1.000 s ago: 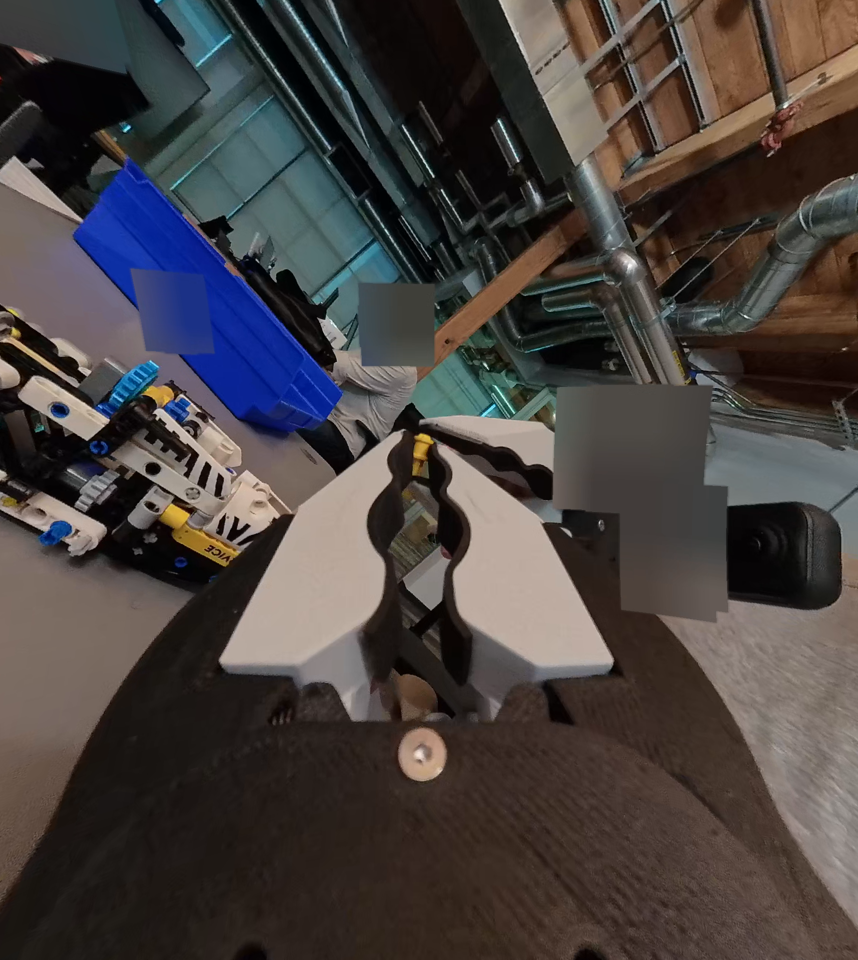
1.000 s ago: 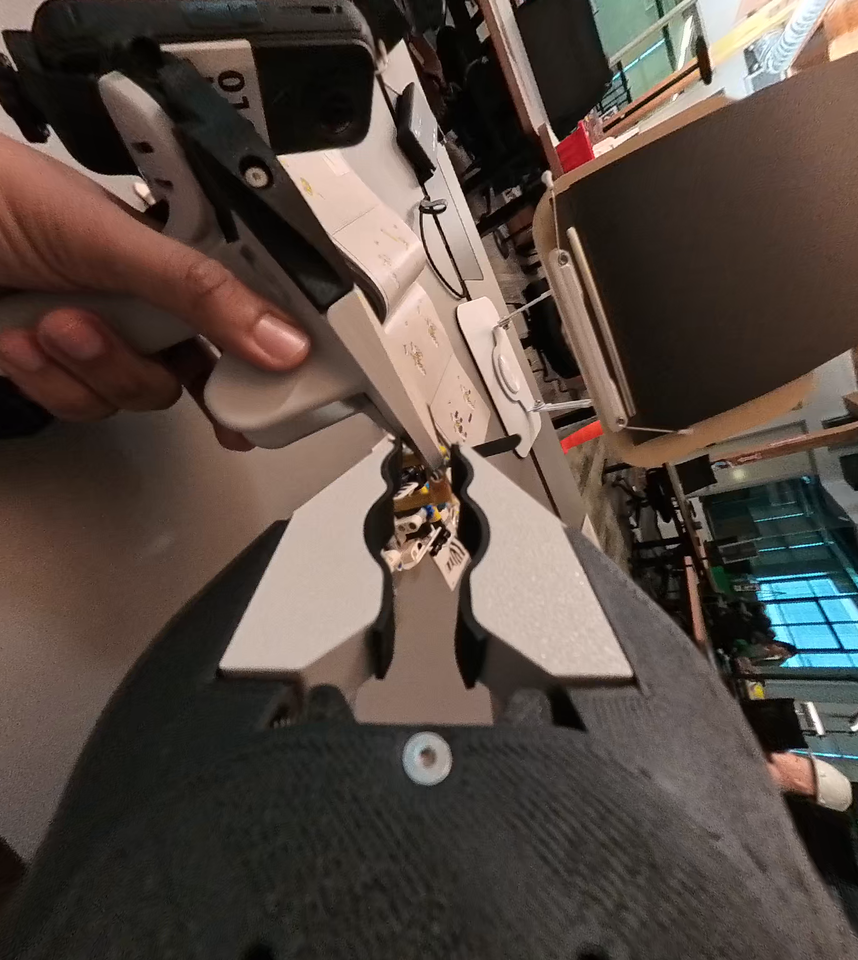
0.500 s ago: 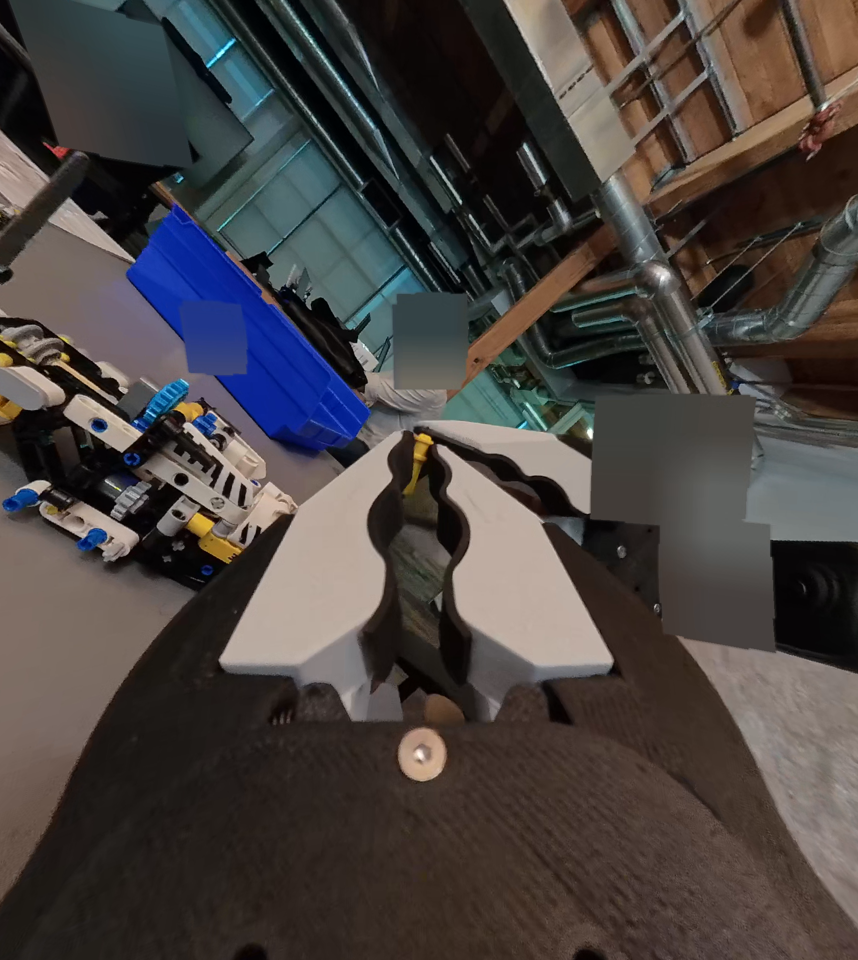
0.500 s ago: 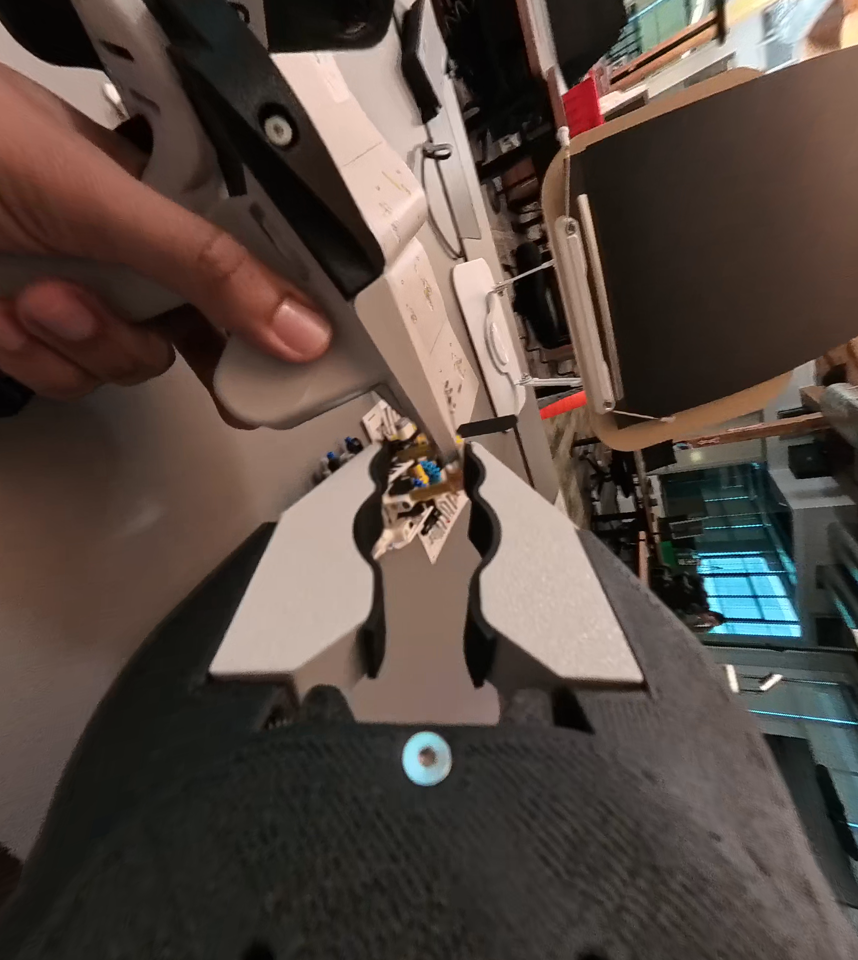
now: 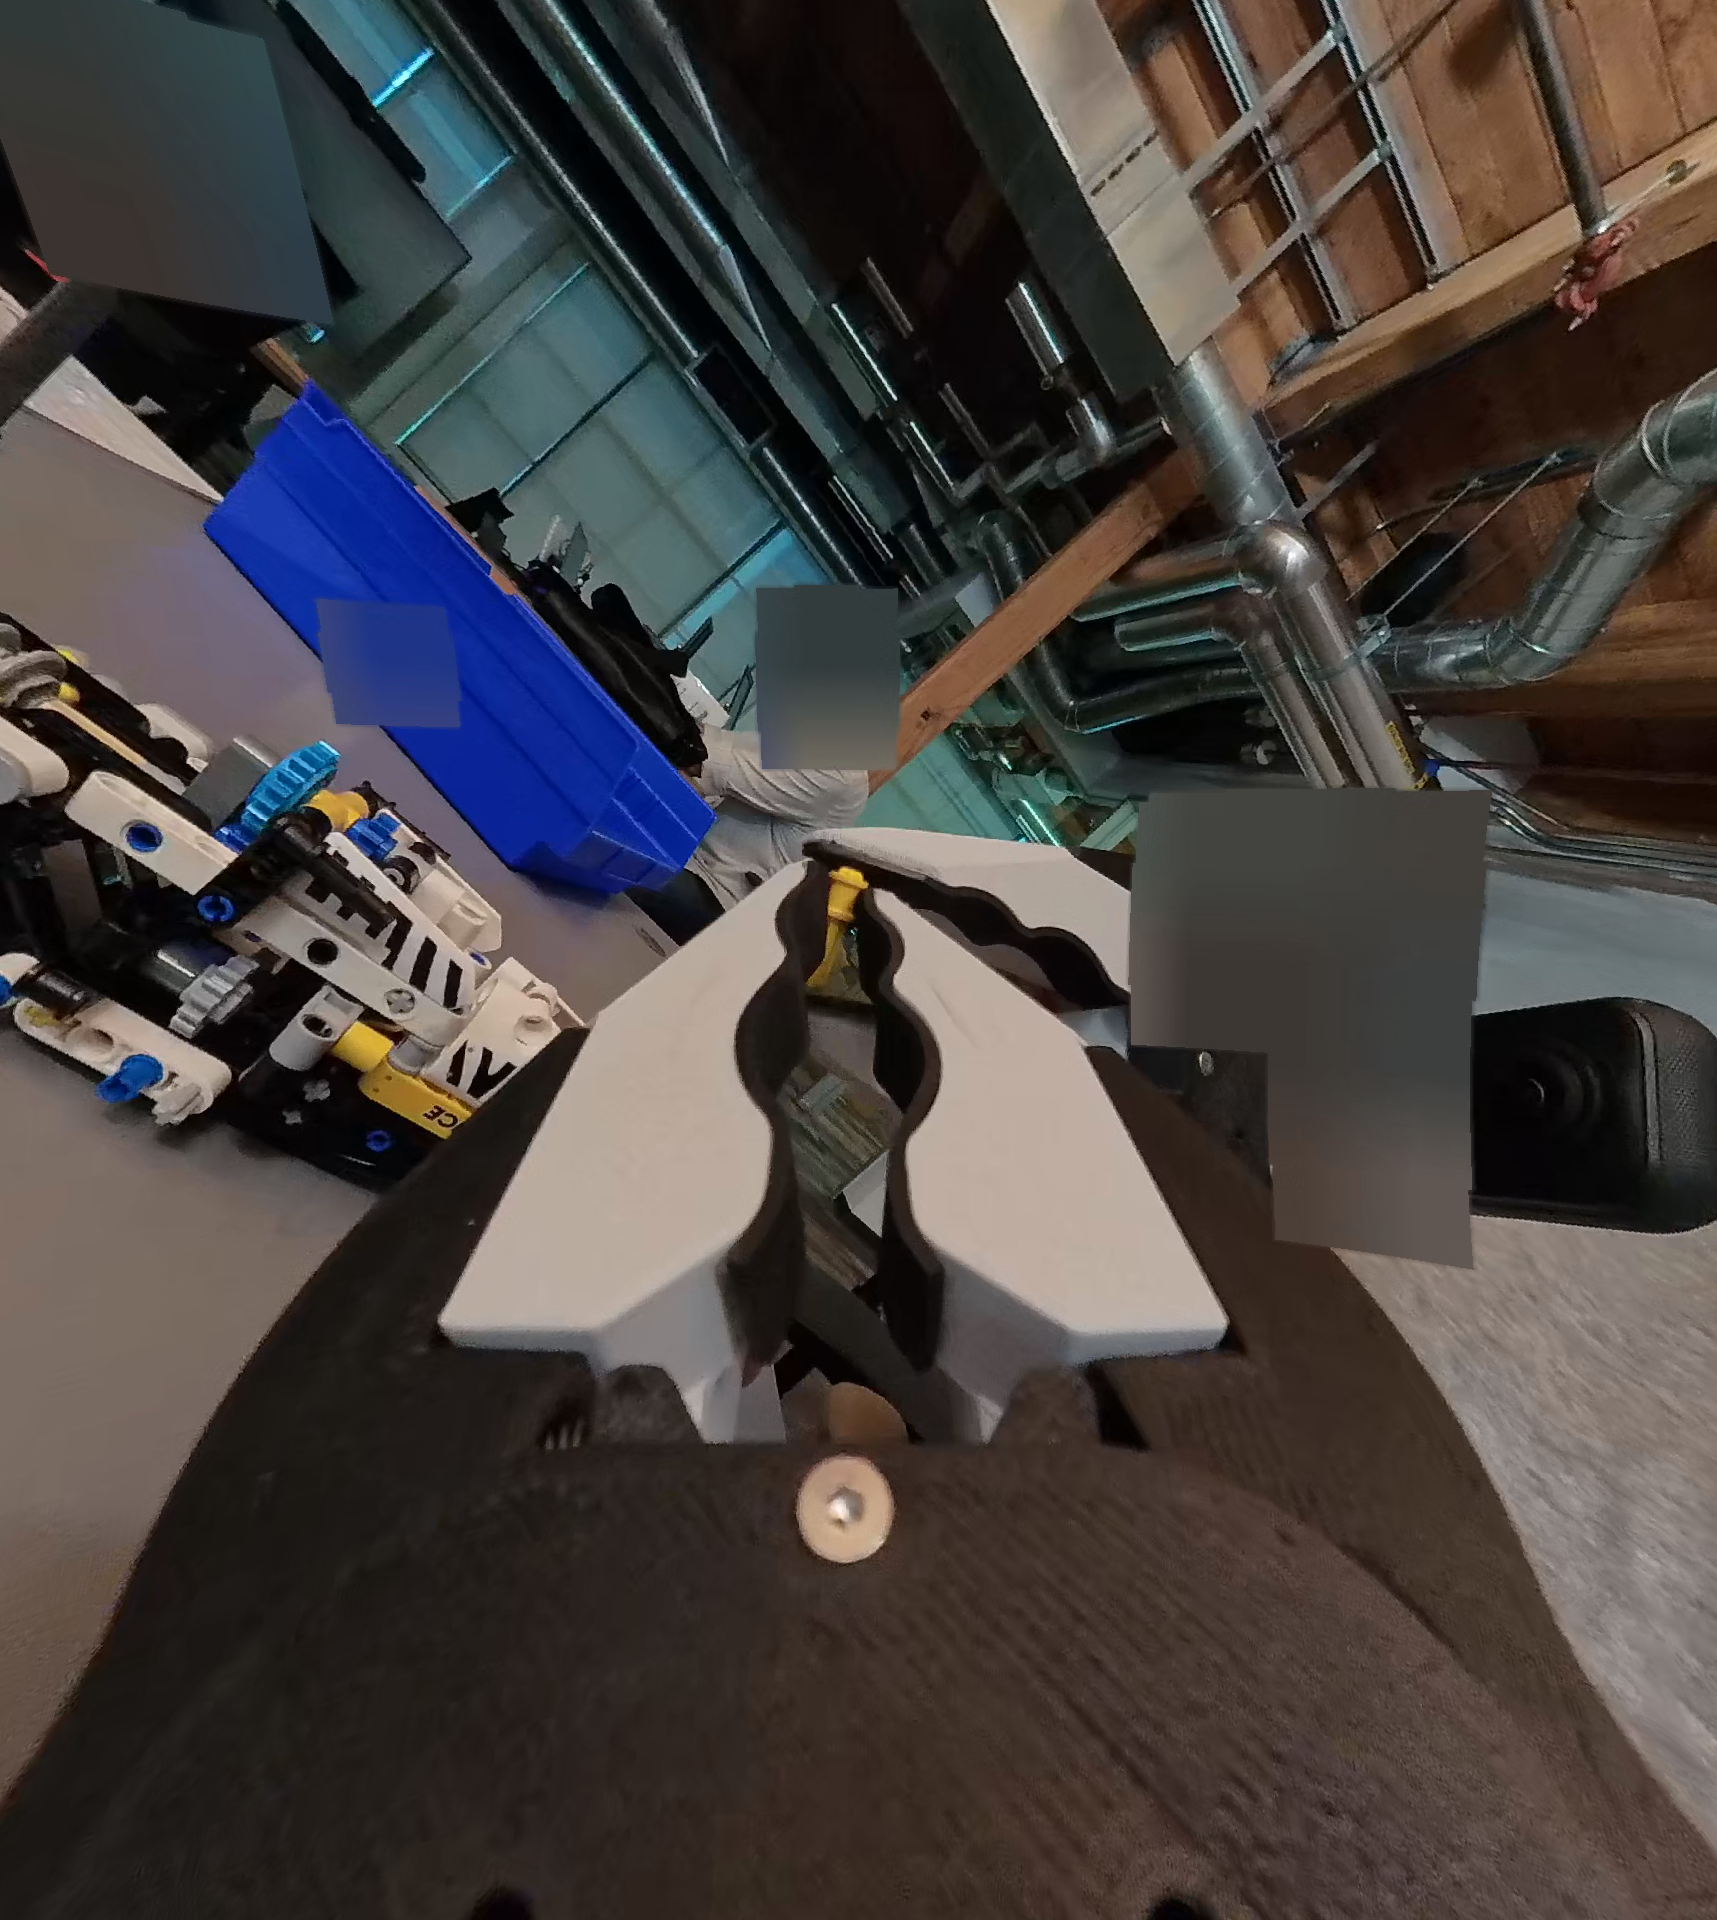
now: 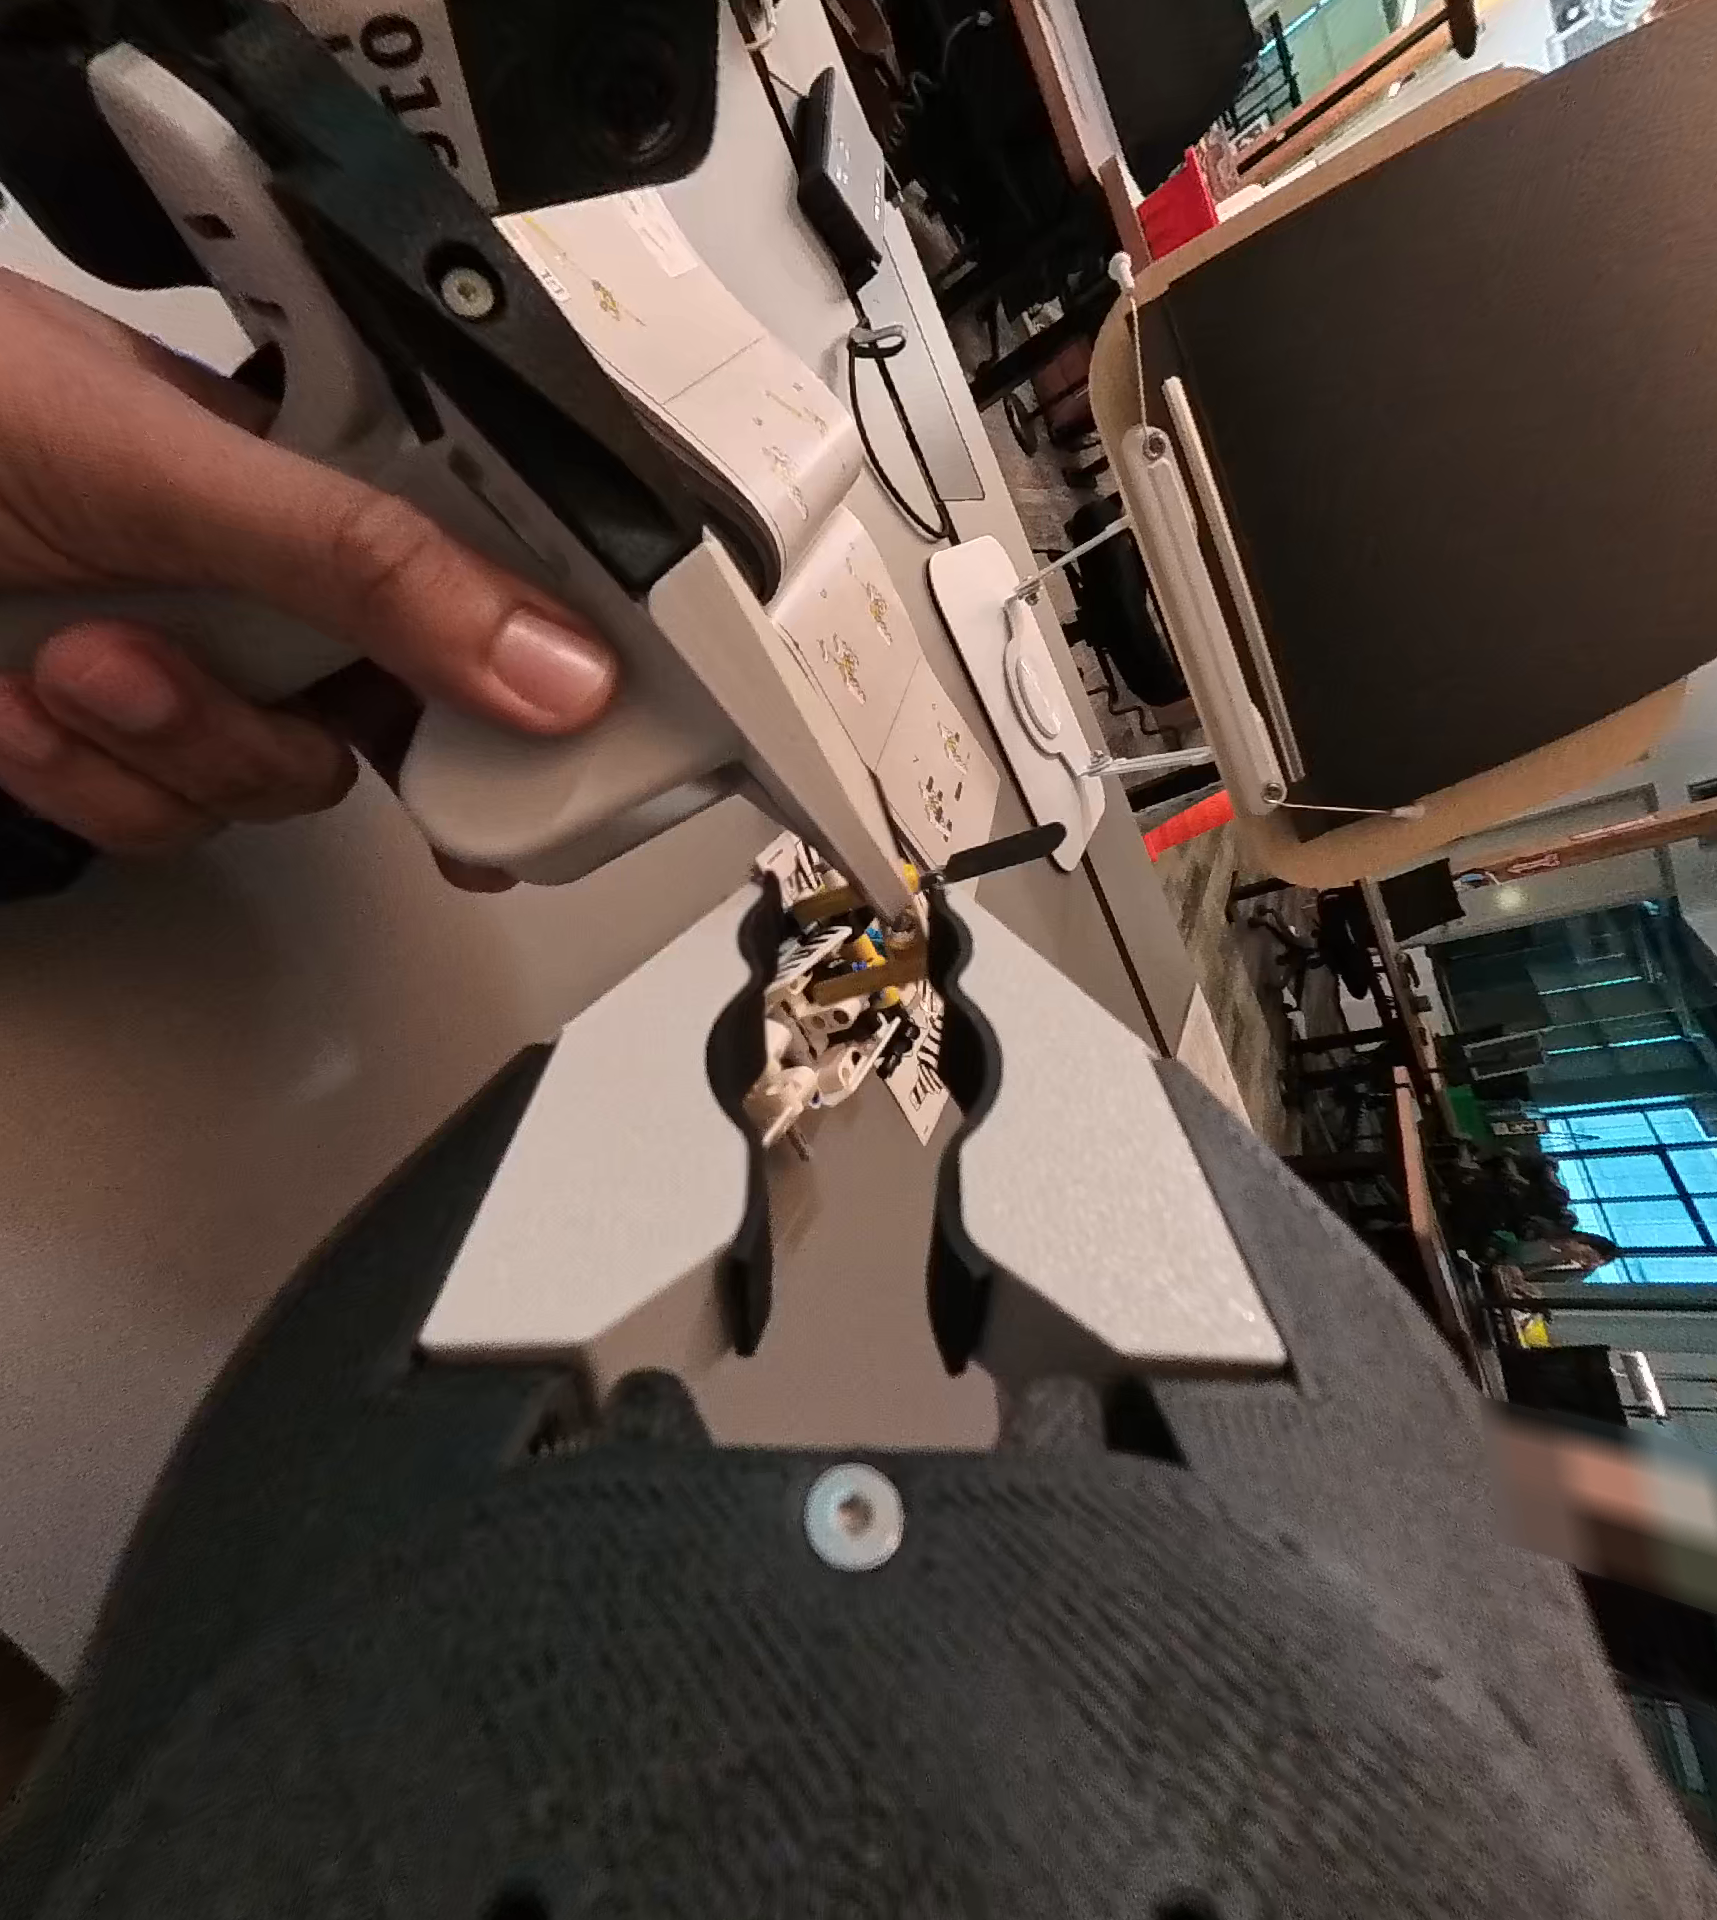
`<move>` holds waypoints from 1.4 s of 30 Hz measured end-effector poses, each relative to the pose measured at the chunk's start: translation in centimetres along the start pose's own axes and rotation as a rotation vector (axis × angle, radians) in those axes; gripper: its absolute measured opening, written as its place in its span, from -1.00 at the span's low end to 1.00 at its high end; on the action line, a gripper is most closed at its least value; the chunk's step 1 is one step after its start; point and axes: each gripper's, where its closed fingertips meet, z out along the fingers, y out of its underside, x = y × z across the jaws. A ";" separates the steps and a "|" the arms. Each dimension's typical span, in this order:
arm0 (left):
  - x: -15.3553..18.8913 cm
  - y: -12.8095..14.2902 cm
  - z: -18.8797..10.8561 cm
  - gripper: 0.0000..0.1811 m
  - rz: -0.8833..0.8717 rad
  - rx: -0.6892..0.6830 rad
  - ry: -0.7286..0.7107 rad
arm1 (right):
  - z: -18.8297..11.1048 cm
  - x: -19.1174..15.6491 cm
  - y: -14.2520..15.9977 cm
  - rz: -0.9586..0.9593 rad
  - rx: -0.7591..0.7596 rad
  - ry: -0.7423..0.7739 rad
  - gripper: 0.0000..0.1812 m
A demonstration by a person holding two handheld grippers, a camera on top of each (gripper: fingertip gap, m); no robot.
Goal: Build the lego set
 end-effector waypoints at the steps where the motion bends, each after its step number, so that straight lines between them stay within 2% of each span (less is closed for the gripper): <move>1: 0.0 0.0 0.0 -0.97 0.000 0.003 0.003 | 0.0 0.1 0.0 -0.003 0.002 0.007 -0.73; 42: 0.0 0.5 0.3 -0.98 -0.023 -0.016 0.011 | -0.2 0.3 0.5 -0.064 -0.020 0.011 -0.81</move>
